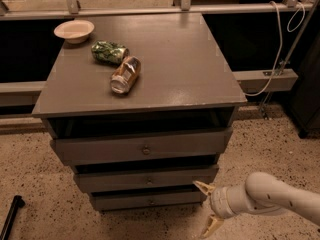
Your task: Open middle drawer
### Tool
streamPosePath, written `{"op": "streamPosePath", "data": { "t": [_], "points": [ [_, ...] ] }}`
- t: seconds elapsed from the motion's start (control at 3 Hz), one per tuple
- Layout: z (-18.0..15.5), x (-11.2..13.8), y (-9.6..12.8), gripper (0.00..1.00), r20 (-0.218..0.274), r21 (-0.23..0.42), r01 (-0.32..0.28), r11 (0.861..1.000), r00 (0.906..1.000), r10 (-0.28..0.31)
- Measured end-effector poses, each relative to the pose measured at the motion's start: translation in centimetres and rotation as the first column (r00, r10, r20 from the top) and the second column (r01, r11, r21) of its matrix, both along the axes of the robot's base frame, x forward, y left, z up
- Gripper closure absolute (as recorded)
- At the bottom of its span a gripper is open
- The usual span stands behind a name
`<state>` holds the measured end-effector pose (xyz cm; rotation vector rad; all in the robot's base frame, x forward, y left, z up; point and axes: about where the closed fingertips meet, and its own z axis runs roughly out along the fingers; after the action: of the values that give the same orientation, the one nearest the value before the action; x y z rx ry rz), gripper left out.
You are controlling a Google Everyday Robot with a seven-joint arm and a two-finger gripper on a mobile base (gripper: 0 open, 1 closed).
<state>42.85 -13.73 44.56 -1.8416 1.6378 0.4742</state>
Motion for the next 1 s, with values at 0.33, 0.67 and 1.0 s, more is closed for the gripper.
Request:
{"op": "streamPosePath", "data": {
  "t": [0.33,0.67,1.0],
  "points": [
    [-2.0,1.5,0.5,0.0,0.001,-0.025,-0.011,1.0,0.9999,0.011],
    [-2.2,4.4,0.6,0.0,0.05,-0.047,-0.006,0.999,0.9987,0.008],
    [-0.6,6.6,-0.2,0.0,0.112,-0.065,0.006,0.998,0.9937,0.001]
  ]
}}
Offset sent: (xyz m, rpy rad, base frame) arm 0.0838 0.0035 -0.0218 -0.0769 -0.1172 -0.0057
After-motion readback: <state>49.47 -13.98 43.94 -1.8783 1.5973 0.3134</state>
